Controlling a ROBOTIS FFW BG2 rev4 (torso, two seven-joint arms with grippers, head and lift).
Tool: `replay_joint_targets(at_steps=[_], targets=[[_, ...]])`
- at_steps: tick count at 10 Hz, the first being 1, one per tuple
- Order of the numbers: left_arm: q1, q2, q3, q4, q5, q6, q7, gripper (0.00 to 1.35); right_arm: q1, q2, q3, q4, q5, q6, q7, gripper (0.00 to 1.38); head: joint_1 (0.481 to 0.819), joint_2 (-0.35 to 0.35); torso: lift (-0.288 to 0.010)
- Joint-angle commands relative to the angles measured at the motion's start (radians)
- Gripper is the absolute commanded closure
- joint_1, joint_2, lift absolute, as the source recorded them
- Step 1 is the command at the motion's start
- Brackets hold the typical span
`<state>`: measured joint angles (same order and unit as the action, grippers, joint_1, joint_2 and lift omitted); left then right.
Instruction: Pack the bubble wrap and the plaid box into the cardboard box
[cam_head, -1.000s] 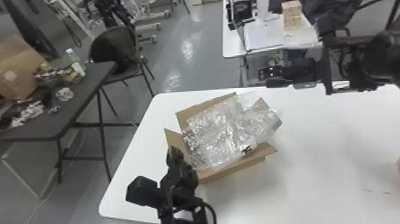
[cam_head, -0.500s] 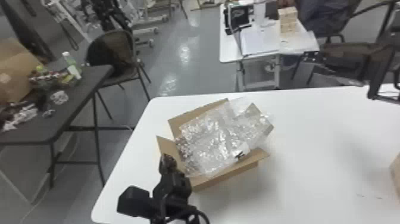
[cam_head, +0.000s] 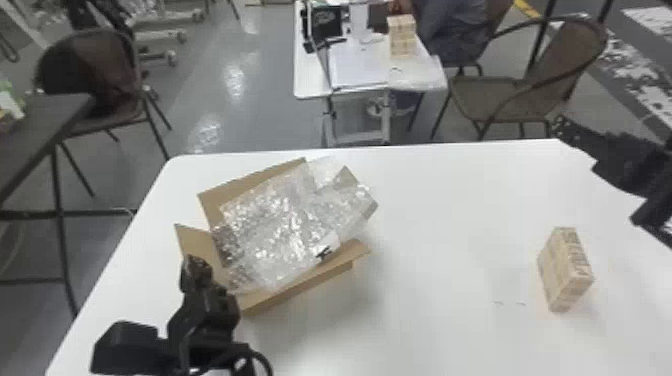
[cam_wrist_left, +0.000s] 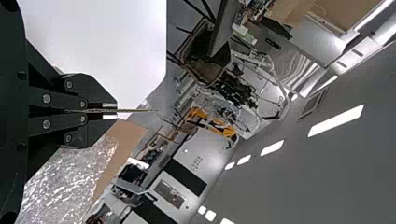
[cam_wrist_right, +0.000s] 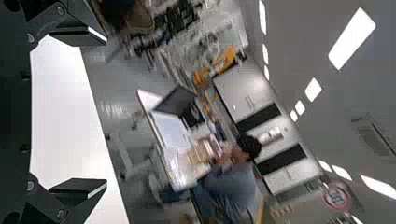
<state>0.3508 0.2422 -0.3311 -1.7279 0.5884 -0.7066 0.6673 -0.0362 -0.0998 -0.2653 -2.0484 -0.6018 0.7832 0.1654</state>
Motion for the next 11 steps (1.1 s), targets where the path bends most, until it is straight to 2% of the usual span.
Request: replay_joint_targets(at_steps=[1, 2, 3, 5, 7, 11], targets=[[0.008, 0.002, 0.003, 0.001, 0.005, -0.016, 0.0, 1.21, 0.196, 0.094, -0.018, -0.156, 0.244, -0.113, -0.015, 0.21, 0.695, 0.082, -0.102], [0.014, 0.002, 0.006, 0.001, 0.005, -0.028, 0.0, 1.21, 0.299, 0.101, -0.02, -0.171, 0.362, -0.22, -0.014, 0.21, 0.695, 0.05, -0.102], [0.02, 0.002, 0.007, 0.001, 0.007, -0.034, 0.002, 1.21, 0.377, 0.101, -0.018, -0.134, 0.392, -0.329, -0.014, 0.21, 0.695, 0.021, -0.102], [0.03, 0.002, 0.011, 0.001, 0.007, -0.05, 0.008, 1.21, 0.453, 0.101, 0.023, -0.021, 0.356, -0.484, -0.009, 0.21, 0.695, -0.005, -0.102], [0.033, 0.002, 0.009, 0.001, 0.008, -0.051, 0.008, 1.21, 0.45, 0.101, 0.052, 0.094, 0.362, -0.552, 0.066, 0.22, 0.695, 0.019, -0.102], [0.036, 0.0, 0.009, 0.001, 0.013, -0.054, 0.008, 1.21, 0.417, 0.101, 0.089, 0.203, 0.404, -0.619, 0.072, 0.28, 0.695, 0.063, -0.102]])
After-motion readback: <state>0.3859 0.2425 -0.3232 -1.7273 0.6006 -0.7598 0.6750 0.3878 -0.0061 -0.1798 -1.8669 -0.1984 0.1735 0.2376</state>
